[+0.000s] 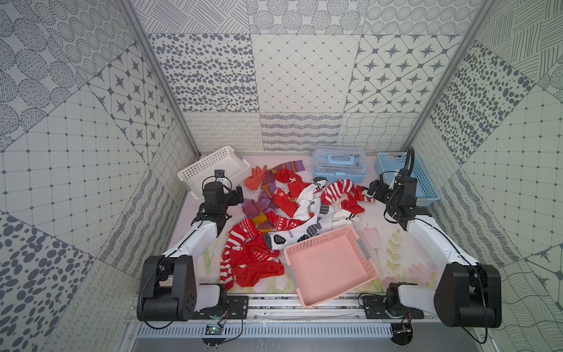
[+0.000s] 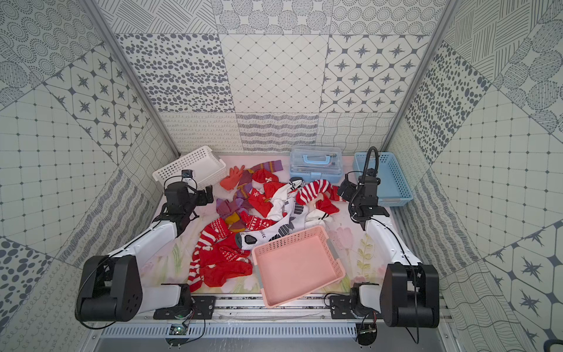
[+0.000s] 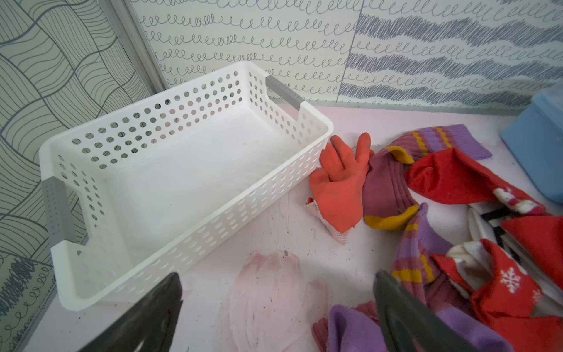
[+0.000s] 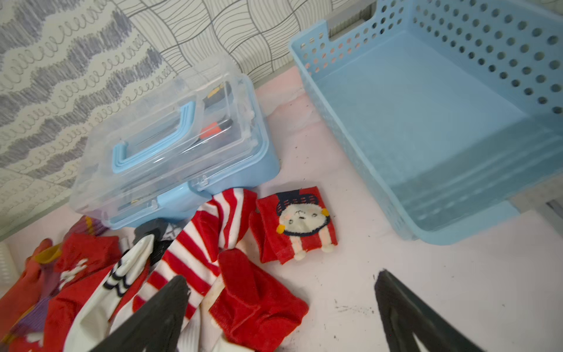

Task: Sort the socks into the basket by color
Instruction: Pick up the sock from the center of the board.

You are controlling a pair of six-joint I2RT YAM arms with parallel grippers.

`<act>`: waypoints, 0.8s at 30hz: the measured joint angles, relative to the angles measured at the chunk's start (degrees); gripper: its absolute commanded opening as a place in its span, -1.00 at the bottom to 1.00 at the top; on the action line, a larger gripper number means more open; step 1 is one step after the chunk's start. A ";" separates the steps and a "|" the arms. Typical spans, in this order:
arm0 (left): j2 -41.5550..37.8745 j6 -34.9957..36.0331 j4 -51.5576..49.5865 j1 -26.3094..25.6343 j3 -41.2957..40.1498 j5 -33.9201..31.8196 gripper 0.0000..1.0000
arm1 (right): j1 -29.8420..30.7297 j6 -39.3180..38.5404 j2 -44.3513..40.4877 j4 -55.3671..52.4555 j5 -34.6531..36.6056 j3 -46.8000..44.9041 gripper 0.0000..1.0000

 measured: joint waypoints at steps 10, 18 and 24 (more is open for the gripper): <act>0.46 -5.53 -19.12 -5.05 13.40 0.74 0.90 | 10.08 -1.84 2.97 -13.29 -4.48 10.16 0.96; 2.34 -15.04 -35.91 -11.10 19.50 0.09 0.79 | 17.20 -4.35 8.31 -20.68 -5.86 18.47 0.96; -0.48 -24.81 -47.74 -16.96 17.44 -0.83 0.65 | 20.98 -5.73 9.66 -23.39 -5.84 20.57 0.96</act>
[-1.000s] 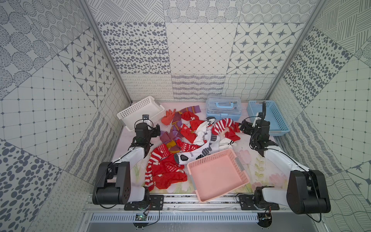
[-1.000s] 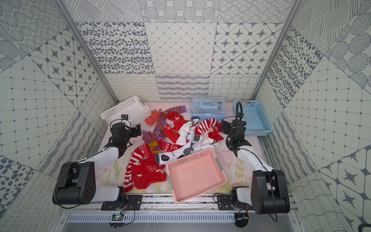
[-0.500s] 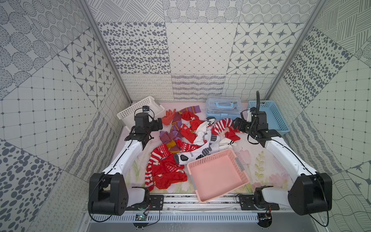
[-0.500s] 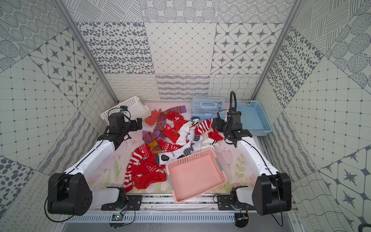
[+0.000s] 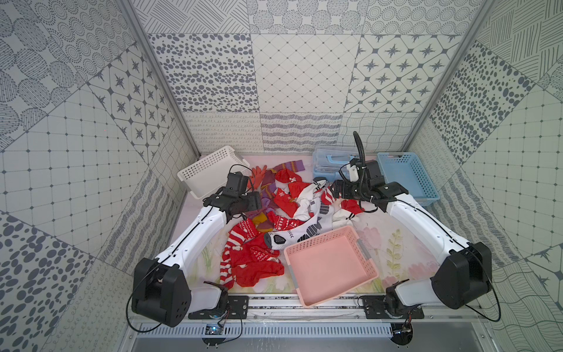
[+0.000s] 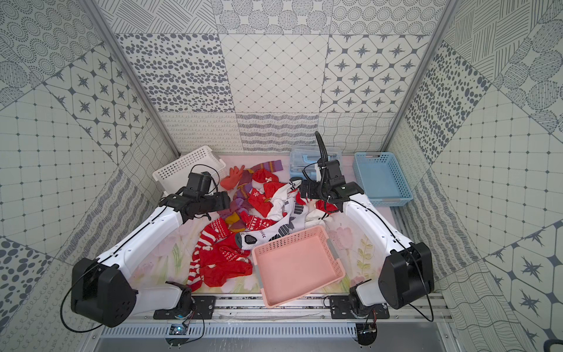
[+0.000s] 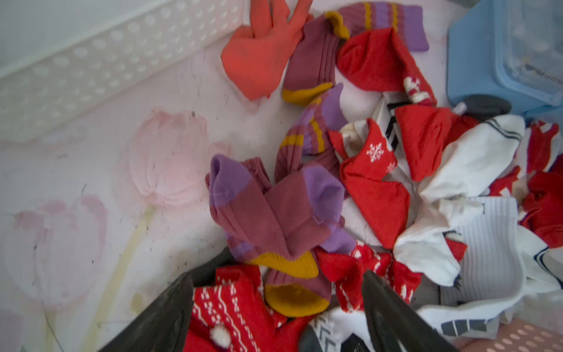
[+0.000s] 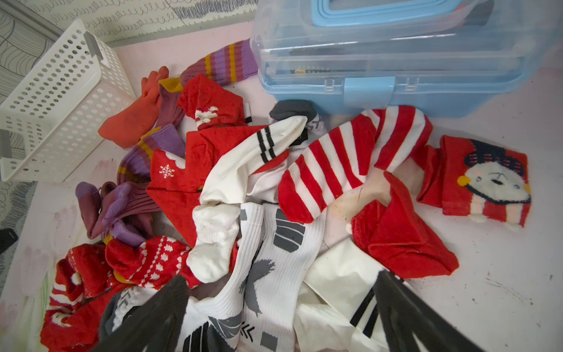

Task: Sort the socks into the basket by color
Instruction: Pick up the sock from the center of the board.

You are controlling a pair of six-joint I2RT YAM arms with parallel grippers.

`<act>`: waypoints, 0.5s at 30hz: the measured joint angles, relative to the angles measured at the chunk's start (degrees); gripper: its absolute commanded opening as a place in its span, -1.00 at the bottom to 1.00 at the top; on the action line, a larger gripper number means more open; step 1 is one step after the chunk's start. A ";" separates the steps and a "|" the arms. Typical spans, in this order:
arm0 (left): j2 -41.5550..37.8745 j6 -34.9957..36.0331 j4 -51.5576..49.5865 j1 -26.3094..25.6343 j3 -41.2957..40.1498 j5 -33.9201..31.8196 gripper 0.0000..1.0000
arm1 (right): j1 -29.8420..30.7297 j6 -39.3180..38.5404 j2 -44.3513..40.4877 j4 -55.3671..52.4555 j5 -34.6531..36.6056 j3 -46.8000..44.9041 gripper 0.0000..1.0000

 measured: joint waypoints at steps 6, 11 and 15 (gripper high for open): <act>-5.09 -10.95 -9.16 -4.09 -7.02 -1.33 0.35 | 2.62 -0.15 2.34 -0.55 -0.11 0.02 0.96; -6.08 -17.46 -13.42 -4.83 -10.75 -2.43 0.24 | 3.61 -0.28 3.02 -0.61 -0.33 0.02 0.96; -3.48 -21.24 -14.56 -5.03 -11.61 -3.10 0.40 | 3.76 -0.55 3.04 -0.61 -0.37 0.02 0.96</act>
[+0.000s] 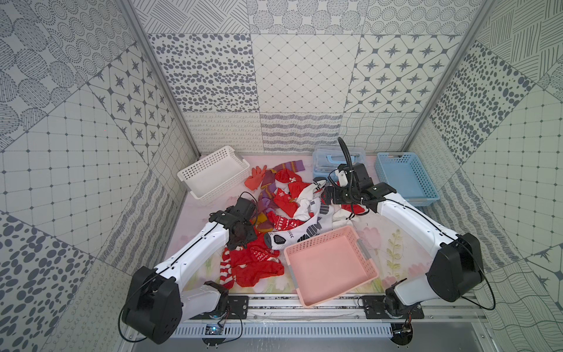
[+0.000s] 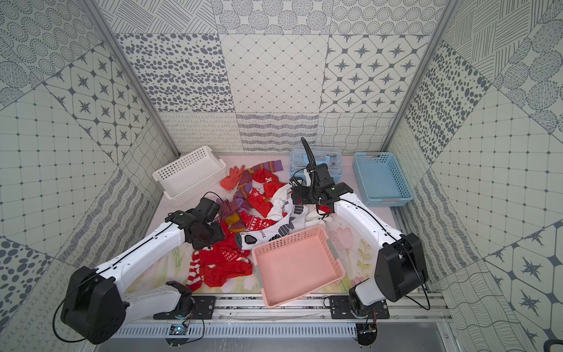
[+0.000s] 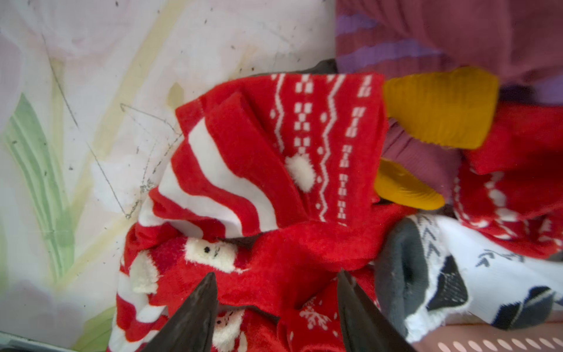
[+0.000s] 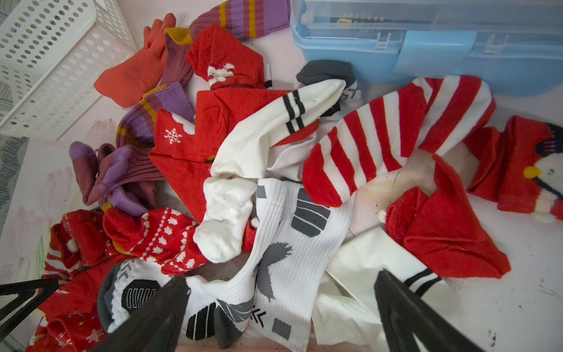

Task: Sort the socks into the basket by color
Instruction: Pick up the sock from the center of the board.

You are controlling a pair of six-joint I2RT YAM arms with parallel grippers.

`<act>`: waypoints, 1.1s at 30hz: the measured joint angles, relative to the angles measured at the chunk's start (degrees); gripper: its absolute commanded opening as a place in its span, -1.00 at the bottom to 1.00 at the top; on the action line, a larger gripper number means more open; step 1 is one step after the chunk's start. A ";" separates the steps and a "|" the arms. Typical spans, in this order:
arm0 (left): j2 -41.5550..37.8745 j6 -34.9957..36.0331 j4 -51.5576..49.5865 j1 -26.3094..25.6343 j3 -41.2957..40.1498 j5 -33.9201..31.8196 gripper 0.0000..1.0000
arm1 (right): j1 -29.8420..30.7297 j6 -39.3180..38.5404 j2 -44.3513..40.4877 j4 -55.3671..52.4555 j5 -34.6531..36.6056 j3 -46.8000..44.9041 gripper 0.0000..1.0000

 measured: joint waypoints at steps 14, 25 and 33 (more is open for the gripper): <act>7.85 -5.60 1.42 -0.04 0.92 -4.85 0.18 | 0.00 -0.66 0.02 0.00 -0.02 0.00 0.96; 12.07 -5.16 3.15 0.02 2.91 -9.11 0.30 | 0.00 -0.83 0.72 -0.02 -0.31 0.00 0.96; 12.07 -4.79 4.20 0.02 2.64 -11.39 -0.68 | 0.00 -0.87 0.72 0.00 -0.59 0.00 0.96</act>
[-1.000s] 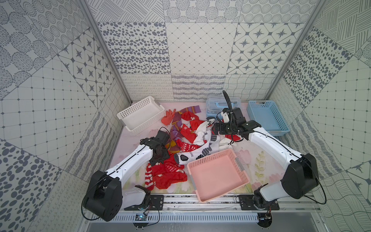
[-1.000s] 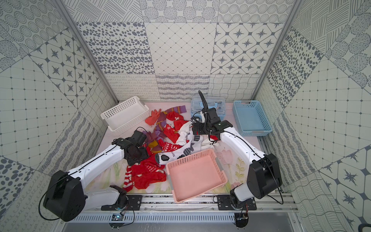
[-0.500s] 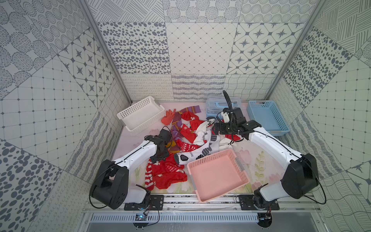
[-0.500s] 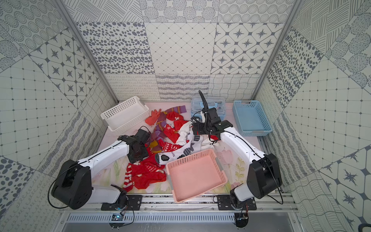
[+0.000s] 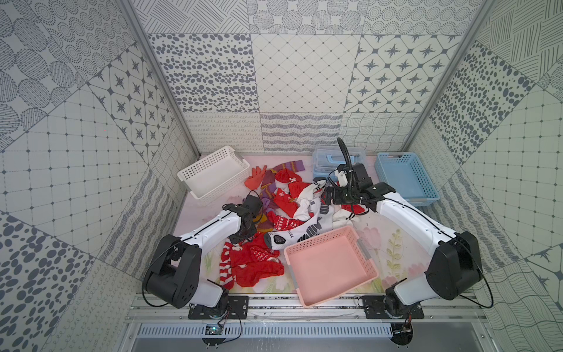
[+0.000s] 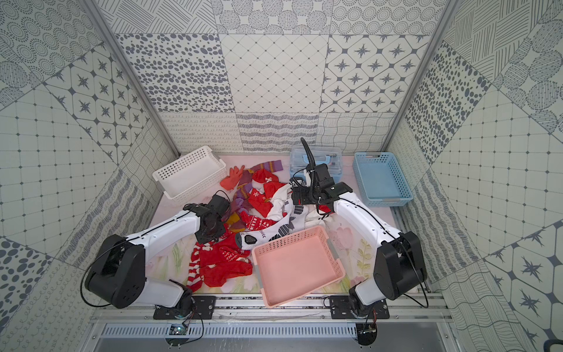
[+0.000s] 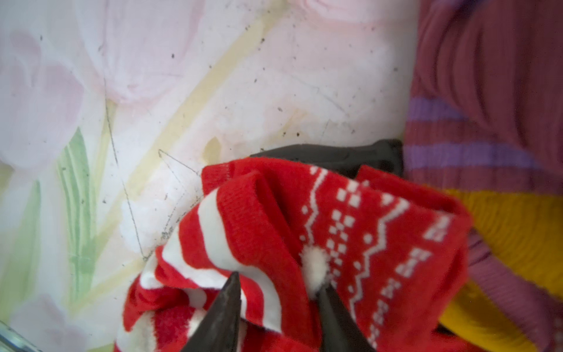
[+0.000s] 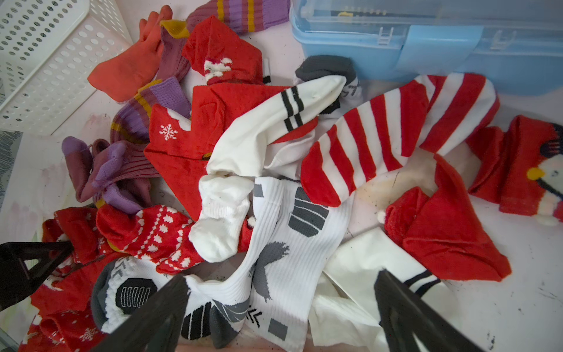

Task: Sort the socks into the basket by color
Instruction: Pick up the sock from the center of the board.

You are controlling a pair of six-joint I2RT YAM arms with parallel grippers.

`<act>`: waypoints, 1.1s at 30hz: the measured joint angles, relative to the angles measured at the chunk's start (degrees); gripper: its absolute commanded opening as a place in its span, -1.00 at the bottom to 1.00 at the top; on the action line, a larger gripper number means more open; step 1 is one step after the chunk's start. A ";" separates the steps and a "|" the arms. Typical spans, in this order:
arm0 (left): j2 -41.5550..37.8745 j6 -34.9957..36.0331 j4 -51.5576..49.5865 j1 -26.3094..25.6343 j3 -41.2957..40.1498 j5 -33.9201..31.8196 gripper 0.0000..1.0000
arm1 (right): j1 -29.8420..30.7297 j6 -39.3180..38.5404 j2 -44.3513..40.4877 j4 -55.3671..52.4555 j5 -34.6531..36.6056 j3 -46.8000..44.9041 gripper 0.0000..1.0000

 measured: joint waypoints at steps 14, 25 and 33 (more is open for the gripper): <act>-8.17 1.44 -3.43 -0.46 3.41 -1.73 -1.00 | 0.02 0.07 0.00 0.24 -1.44 0.00 0.96; -16.68 6.97 -8.41 -0.94 15.04 -1.86 -1.00 | 0.37 0.24 1.92 0.74 -5.05 1.40 0.96; -14.47 13.05 -9.51 -0.31 27.54 -1.49 -1.00 | 0.76 0.37 2.58 1.40 -6.99 2.58 0.96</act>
